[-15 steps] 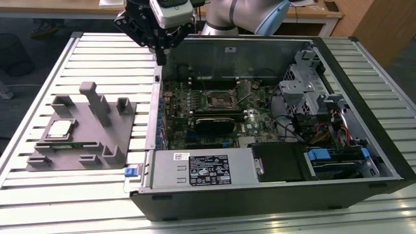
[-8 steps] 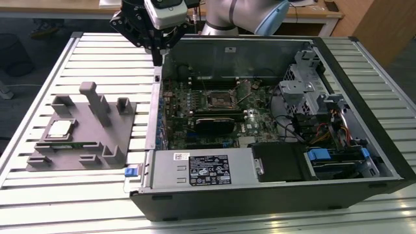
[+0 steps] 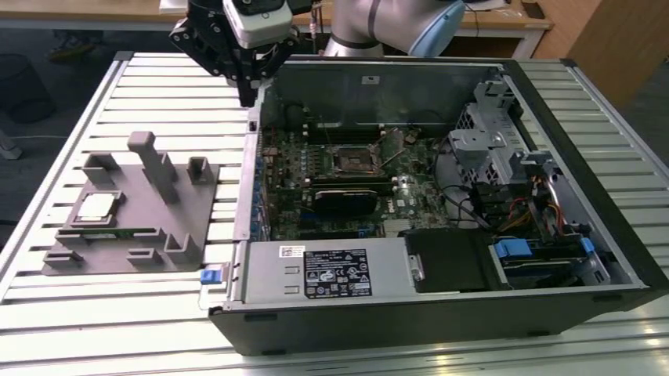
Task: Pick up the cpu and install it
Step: 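Reach for the cpu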
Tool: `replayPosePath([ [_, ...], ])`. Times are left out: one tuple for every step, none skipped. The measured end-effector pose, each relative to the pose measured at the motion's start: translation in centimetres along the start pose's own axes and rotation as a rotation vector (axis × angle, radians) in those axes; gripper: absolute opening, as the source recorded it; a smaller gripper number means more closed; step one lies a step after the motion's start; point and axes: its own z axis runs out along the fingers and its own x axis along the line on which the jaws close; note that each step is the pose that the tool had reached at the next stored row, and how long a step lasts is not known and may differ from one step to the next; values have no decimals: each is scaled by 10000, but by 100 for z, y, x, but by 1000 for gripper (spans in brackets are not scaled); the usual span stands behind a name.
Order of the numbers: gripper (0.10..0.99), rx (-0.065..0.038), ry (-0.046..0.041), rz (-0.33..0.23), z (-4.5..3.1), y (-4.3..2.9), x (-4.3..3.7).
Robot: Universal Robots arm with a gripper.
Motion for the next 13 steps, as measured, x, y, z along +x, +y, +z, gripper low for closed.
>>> replayPosePath([
  [106, 0, 1, 0, 1, -1, 8],
  [106, -1, 1, 0, 2, -1, 16],
  [106, 0, 2, 0, 3, -2, 26],
  [106, 0, 3, 1, 3, -3, 34],
  [106, 0, 3, 0, 4, -3, 43],
  [106, -1, 3, 1, 4, -4, 51],
  [106, -1, 2, 0, 5, -5, 58],
  [106, -1, 2, 0, 6, -5, 64],
  [106, -1, 3, 0, 6, -5, 70],
  [106, 0, 4, 0, 6, -6, 76],
  [106, 0, 5, 0, 7, -6, 82],
  [106, -1, 5, 0, 8, -7, 88],
  [106, 0, 6, 0, 8, -7, 93],
])
